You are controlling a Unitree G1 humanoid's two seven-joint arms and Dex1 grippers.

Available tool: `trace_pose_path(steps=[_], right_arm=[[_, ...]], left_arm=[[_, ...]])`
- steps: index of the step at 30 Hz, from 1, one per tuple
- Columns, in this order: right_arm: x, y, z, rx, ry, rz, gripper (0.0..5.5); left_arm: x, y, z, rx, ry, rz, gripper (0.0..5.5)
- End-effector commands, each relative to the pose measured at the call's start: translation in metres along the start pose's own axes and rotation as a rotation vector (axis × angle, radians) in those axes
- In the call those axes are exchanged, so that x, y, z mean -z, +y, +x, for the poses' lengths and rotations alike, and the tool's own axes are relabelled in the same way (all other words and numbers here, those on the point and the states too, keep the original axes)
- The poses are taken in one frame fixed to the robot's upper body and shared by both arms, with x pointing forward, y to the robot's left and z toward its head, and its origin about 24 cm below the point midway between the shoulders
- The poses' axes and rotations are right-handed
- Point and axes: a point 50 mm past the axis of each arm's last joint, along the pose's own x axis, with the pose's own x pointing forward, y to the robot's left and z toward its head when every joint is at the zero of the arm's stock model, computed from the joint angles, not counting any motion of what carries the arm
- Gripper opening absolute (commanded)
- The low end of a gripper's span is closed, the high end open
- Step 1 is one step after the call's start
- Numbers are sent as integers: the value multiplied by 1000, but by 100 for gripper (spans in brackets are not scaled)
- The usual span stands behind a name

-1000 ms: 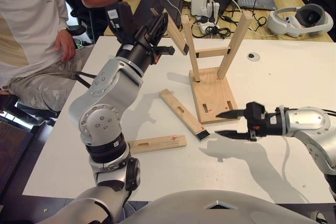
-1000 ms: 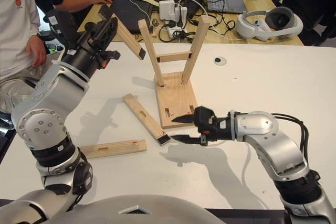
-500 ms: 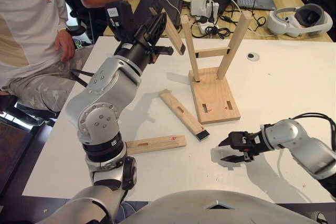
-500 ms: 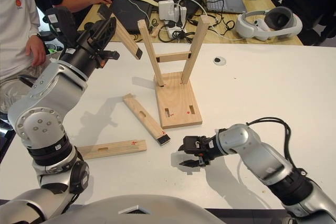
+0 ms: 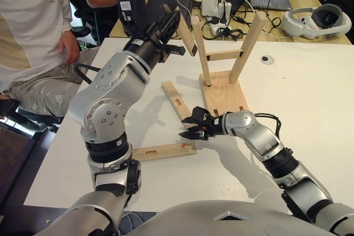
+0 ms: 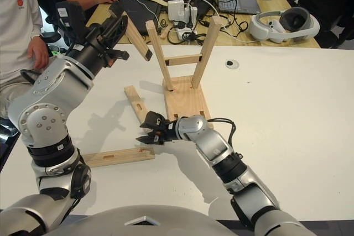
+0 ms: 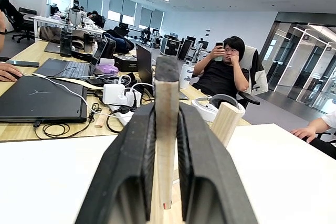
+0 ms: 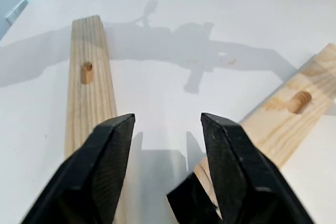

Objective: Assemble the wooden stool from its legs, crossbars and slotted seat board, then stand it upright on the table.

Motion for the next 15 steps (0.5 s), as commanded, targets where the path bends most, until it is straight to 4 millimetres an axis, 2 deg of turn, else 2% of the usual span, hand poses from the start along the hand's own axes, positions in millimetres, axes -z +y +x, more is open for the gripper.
trace_pose_path(steps=[1, 5, 9, 12, 15], right_arm=[[-1, -2, -2, 64, 34, -51, 232], [9, -12, -9, 230, 129, -35, 232], [12, -12, 2, 349, 110, 123, 232], [18, -3, 13, 301, 117, 288, 232], [13, 1, 24, 245, 68, 409, 232]], left_arm=[[-2, 5, 2, -26, 19, 30, 40], [-1, 11, -1, -59, 16, 30, 40], [-2, 9, 0, -59, 16, 30, 40], [-2, 11, 0, -71, 24, 38, 40], [-1, 14, 0, -89, 33, 45, 40]])
